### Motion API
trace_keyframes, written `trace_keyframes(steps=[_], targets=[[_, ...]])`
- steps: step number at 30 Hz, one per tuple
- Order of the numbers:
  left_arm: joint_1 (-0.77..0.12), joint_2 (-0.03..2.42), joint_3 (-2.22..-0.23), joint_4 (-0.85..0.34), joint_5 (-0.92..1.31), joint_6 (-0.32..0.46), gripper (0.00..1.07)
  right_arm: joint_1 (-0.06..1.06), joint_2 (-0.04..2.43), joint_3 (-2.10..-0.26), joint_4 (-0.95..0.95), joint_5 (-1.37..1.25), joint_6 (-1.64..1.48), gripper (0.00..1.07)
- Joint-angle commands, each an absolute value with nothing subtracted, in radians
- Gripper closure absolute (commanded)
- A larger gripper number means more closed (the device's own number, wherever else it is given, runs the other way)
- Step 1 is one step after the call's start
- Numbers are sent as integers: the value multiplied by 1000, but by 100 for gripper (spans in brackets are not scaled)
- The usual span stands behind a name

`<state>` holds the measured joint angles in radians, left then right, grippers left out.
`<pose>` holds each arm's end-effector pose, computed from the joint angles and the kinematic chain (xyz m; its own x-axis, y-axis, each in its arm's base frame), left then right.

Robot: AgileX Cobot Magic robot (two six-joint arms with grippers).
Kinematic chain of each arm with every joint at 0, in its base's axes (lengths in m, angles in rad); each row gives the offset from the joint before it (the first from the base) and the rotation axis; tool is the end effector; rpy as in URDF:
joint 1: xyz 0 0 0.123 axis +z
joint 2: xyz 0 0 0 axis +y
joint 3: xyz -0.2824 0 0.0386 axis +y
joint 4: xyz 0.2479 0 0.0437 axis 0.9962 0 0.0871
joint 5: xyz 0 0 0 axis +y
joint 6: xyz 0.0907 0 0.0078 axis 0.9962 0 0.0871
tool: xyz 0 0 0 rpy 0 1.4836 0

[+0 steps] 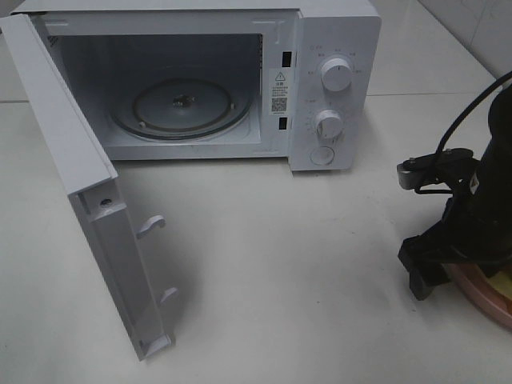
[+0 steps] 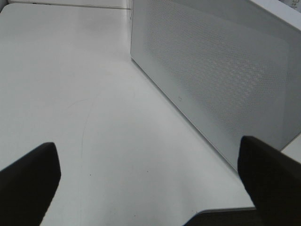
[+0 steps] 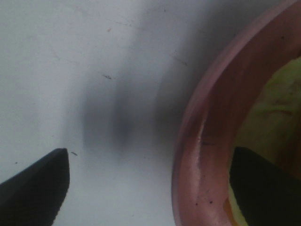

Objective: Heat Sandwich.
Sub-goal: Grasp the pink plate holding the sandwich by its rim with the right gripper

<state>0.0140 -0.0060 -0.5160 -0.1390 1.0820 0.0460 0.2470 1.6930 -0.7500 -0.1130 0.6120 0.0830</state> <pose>-0.0088 -0.0113 0.2805 -0.4535 -0.0258 -0.8909 0.0864 0.9936 -0.0727 0.2567 0.0586 0.1333 -0.9619 -0.2524 -0.1052 -0.2466 0.9669 -0.0654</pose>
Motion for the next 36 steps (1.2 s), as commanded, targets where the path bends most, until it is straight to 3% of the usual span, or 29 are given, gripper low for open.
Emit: trace_keyframes(steps=[1, 16, 21, 23, 24, 26, 27, 28, 32, 36], targets=[[11, -22, -514, -149, 1068, 48, 10, 233, 1730, -745, -143, 574, 102, 19], [11, -22, -514, -149, 1068, 48, 10, 233, 1783, -732, -116, 553, 72, 24], [11, -22, -514, -149, 1068, 48, 10, 233, 1783, -732, -121, 566, 93, 39], [11, -22, -514, -149, 1068, 48, 10, 233, 1783, -732, -140, 571, 110, 52], [11, -22, -514, -149, 1068, 48, 10, 233, 1783, -732, -140, 571, 110, 52], [11, -22, -514, -149, 1068, 48, 10, 233, 1783, -732, -165, 574, 142, 64], [11, -22, -514, -149, 1068, 48, 10, 233, 1783, -732, -192, 577, 182, 79], [11, -22, -514, -149, 1068, 48, 10, 233, 1783, -732, -192, 577, 182, 79], [11, -22, -514, -149, 1068, 48, 10, 233, 1783, -732, -232, 593, 224, 107], [11, -22, -514, -149, 1068, 48, 10, 240, 1783, -732, -237, 597, 224, 107]])
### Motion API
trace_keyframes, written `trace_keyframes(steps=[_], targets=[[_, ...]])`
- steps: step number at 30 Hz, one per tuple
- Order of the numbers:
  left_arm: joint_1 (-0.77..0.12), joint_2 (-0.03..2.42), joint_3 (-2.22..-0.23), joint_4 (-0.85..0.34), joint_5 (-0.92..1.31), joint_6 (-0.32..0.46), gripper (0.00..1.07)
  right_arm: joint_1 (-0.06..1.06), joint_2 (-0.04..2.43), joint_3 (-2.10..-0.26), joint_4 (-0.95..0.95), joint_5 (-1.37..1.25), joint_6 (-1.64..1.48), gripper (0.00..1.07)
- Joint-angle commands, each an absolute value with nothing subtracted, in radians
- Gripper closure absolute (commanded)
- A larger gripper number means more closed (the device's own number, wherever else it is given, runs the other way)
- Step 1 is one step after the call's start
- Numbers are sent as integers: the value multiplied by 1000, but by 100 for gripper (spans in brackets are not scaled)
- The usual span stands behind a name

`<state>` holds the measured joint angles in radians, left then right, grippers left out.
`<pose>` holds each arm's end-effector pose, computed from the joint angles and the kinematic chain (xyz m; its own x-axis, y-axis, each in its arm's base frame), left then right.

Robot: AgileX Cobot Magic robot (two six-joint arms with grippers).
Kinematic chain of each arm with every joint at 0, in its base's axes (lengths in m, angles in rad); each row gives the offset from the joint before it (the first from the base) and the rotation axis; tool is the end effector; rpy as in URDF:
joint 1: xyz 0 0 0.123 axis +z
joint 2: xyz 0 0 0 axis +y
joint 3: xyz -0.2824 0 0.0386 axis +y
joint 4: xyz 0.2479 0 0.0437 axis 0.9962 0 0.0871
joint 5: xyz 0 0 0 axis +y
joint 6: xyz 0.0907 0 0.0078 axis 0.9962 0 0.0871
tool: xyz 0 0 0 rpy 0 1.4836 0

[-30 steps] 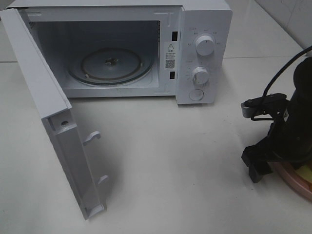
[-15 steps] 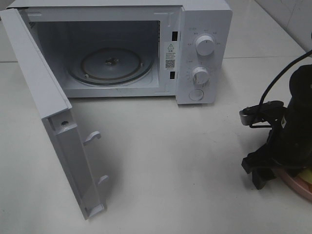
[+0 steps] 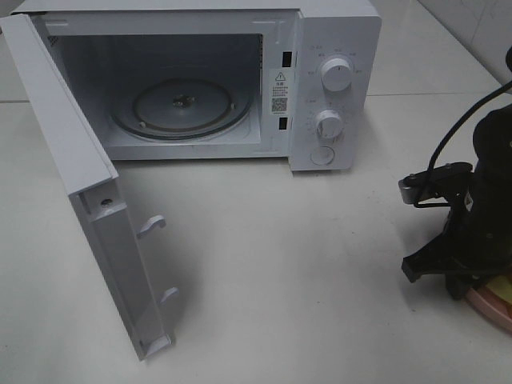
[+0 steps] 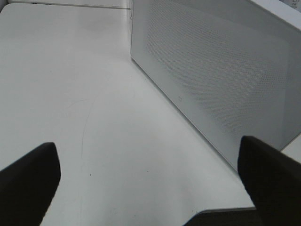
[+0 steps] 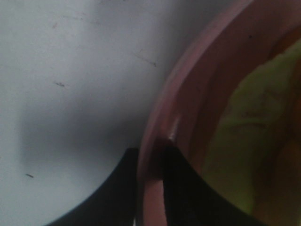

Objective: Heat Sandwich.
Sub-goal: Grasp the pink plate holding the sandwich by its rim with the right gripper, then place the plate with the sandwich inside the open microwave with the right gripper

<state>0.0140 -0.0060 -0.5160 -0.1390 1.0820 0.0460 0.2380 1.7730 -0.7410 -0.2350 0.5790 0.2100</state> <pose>-0.0088 -0.0113 0.2805 -0.4535 -0.0258 -0.8909 0.0864 0.9936 -0.0727 0.2598 0.0511 0.1114 -0.9728 -0.2235 -0.0612 -0.2146 0.9685 -0.1264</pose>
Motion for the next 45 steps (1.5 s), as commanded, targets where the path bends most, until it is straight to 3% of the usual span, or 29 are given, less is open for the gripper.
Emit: trace_keyframes(steps=[1, 17, 45], targets=[[11, -22, -514, -149, 1068, 48, 10, 240, 1783, -732, -237, 597, 224, 107], [11, -22, -514, -149, 1068, 48, 10, 376, 1780, -736, -434, 717, 403, 107], [11, -22, -514, -149, 1068, 48, 10, 604, 1634, -735, -538, 866, 472, 107]])
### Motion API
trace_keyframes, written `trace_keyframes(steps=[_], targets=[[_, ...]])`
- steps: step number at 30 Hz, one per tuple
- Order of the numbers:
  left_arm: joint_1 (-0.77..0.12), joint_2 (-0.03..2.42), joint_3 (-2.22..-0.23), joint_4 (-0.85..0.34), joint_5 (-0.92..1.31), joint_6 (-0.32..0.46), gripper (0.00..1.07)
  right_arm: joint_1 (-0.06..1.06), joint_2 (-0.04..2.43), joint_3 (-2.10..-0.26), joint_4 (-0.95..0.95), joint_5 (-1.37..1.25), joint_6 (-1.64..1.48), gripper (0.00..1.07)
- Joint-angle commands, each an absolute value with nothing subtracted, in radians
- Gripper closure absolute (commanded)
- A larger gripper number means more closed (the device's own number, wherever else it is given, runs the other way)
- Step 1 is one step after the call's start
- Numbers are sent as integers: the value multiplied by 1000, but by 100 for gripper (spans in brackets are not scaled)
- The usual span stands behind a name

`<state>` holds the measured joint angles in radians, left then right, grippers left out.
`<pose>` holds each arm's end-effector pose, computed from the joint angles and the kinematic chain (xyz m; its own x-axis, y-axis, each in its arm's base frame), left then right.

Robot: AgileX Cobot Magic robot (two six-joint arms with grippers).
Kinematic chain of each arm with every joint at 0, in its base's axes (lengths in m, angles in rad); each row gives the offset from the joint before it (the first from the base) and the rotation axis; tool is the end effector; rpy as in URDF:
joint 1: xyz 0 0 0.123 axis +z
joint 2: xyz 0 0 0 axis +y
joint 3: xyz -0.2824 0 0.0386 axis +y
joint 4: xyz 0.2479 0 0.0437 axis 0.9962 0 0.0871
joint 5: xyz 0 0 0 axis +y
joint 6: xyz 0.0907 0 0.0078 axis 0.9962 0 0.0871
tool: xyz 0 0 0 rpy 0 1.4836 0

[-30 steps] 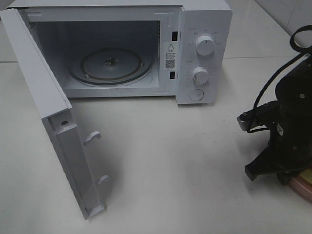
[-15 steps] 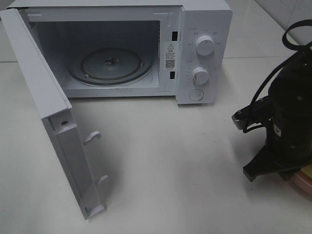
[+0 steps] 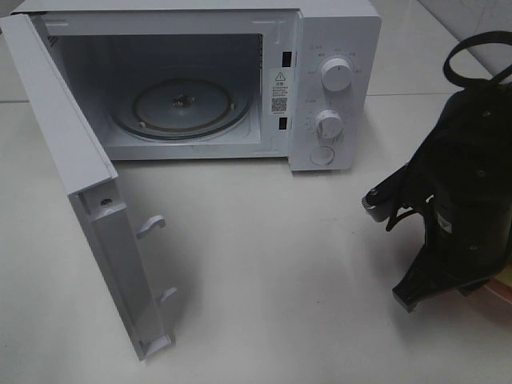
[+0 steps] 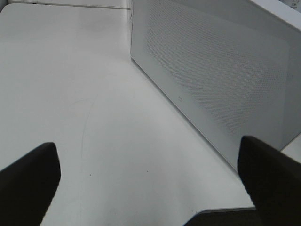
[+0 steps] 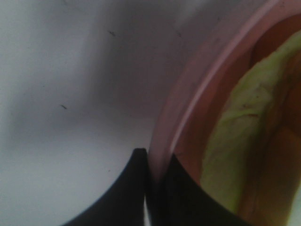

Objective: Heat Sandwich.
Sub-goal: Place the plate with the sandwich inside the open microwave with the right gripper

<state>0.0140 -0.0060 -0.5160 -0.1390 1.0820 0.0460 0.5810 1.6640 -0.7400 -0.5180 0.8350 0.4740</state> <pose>-0.0088 -0.0113 0.2805 -0.4535 -0.0258 -0.8909 0.0864 0.9936 -0.0727 0.2242 0.1072 0.1445 -0.8870 -0.4617 -0.0092 -0.4263 0.8263 -0.3680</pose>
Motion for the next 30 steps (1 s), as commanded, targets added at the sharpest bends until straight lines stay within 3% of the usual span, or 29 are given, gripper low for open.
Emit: trace_keyframes(steps=[1, 30], targets=[[11, -22, -514, -149, 1068, 48, 10, 622, 1612, -735, -535, 877, 460, 107], [11, -22, -514, -149, 1068, 48, 10, 916, 1357, -735, -531, 1094, 292, 107]])
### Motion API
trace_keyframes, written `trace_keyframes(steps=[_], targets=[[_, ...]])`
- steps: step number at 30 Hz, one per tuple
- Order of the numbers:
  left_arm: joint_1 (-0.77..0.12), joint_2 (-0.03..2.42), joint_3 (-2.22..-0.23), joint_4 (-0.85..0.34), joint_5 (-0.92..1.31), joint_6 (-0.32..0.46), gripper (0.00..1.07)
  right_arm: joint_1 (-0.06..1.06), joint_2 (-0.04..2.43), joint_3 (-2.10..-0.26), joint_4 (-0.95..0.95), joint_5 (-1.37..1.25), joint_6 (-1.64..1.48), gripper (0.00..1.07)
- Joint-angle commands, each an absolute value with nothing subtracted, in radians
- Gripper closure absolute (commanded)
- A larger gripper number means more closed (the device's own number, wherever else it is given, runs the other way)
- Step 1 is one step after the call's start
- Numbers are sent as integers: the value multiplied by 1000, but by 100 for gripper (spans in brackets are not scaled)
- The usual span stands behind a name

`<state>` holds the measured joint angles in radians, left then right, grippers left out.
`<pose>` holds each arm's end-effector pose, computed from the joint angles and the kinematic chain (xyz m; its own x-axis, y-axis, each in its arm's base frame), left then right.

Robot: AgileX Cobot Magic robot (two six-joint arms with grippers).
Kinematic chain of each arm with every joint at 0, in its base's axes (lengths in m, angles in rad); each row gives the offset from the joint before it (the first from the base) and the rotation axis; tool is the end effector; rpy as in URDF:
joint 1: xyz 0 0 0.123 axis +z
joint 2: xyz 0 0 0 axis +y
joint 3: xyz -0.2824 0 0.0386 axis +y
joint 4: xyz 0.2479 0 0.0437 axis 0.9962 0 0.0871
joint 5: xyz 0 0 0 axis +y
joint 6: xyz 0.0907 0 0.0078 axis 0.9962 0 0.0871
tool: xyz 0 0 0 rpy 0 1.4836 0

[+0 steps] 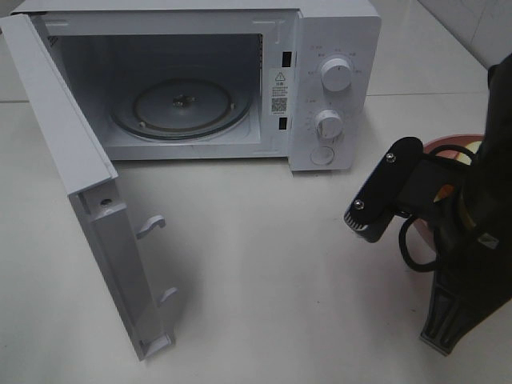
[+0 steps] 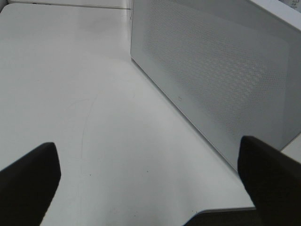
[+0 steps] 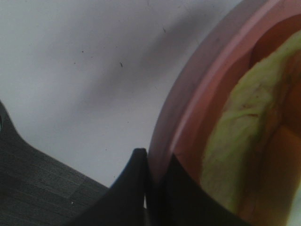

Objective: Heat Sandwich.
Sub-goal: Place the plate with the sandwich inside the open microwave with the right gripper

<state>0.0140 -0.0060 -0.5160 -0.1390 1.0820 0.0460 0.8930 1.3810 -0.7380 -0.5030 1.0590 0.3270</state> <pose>-0.0088 -0.0113 0.2805 -0.4535 -0.0258 -0.8909 0.0864 0.9936 -0.0727 0.1617 0.1398 0.2114 -0.6706 -0.7407 -0.0411 -0.6616 0.6222 -0.4185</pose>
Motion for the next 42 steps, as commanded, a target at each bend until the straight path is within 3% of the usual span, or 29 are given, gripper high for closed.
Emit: trace_keyframes(steps=[1, 20, 42], targets=[[11, -22, -514, -149, 1068, 48, 10, 925, 1350, -735, -531, 1099, 284, 107], [11, -22, -514, -149, 1068, 48, 10, 1130, 1259, -735, -531, 1104, -47, 107], [11, -22, -514, -149, 1068, 48, 10, 1129, 1256, -735, -542, 964, -250, 107]])
